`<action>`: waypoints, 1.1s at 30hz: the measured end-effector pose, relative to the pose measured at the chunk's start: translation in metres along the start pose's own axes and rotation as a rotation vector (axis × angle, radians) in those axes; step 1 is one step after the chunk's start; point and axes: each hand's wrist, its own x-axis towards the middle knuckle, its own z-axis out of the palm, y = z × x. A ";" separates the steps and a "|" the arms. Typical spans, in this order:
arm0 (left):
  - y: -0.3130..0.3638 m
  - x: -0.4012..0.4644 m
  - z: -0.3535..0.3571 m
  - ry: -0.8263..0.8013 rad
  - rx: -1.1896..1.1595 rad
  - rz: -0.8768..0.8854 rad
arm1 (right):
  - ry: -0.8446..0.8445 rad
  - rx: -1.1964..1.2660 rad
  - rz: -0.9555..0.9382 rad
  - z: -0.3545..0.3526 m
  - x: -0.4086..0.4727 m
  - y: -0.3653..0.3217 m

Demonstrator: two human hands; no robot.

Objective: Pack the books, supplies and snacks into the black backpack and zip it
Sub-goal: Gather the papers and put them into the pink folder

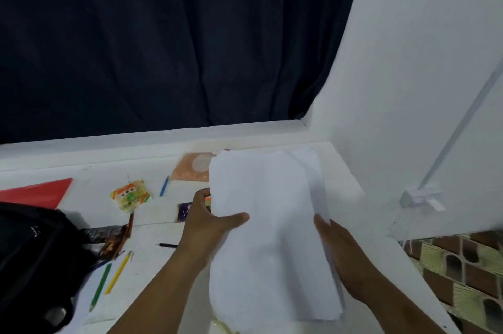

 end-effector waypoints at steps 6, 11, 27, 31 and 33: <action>0.004 -0.039 0.041 0.012 -0.035 0.123 | 0.079 -0.217 -0.181 -0.040 -0.017 0.004; 0.008 -0.067 0.069 0.118 0.020 0.318 | 0.331 -0.417 -0.520 -0.051 -0.026 0.005; -0.026 -0.100 0.097 0.127 0.101 0.390 | 0.461 -0.367 -0.607 -0.065 -0.050 0.026; -0.041 -0.104 0.100 0.119 0.096 0.331 | 0.411 -0.368 -0.556 -0.062 -0.052 0.038; -0.044 -0.106 0.099 0.127 0.104 0.332 | 0.420 -0.360 -0.572 -0.062 -0.054 0.037</action>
